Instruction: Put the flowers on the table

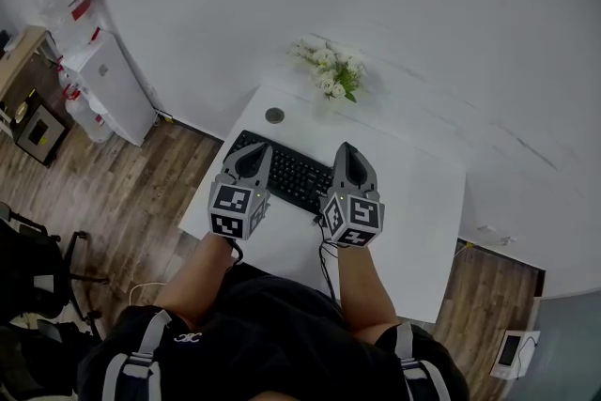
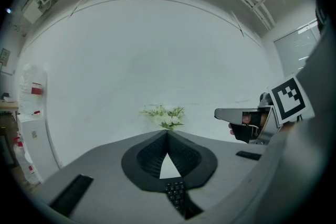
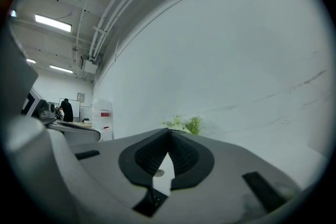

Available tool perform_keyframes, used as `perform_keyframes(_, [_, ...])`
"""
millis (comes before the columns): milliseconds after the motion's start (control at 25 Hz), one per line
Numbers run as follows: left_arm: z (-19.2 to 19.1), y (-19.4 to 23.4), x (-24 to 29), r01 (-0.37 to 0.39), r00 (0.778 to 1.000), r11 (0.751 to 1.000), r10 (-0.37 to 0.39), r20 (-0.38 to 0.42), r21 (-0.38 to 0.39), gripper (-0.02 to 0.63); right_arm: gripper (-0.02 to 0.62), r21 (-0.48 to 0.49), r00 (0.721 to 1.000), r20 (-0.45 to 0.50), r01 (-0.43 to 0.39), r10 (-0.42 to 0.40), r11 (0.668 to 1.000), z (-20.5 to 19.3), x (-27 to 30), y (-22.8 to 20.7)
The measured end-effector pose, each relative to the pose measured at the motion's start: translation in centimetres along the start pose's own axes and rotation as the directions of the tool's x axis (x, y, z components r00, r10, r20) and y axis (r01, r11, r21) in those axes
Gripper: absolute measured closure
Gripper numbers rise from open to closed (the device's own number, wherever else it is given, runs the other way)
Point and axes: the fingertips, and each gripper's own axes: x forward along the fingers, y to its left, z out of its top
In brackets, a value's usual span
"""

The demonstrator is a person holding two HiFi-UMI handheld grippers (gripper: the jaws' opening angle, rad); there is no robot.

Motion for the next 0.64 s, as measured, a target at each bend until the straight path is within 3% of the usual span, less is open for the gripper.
perform_keyframes(640, [0.1,1.7,0.1,0.013,1.0,1.0,-0.013,0.009,0.017,0.6,0.592,0.009,1.0,0.004,0.008,-0.008,1.0,-0.3,1.3,1.8])
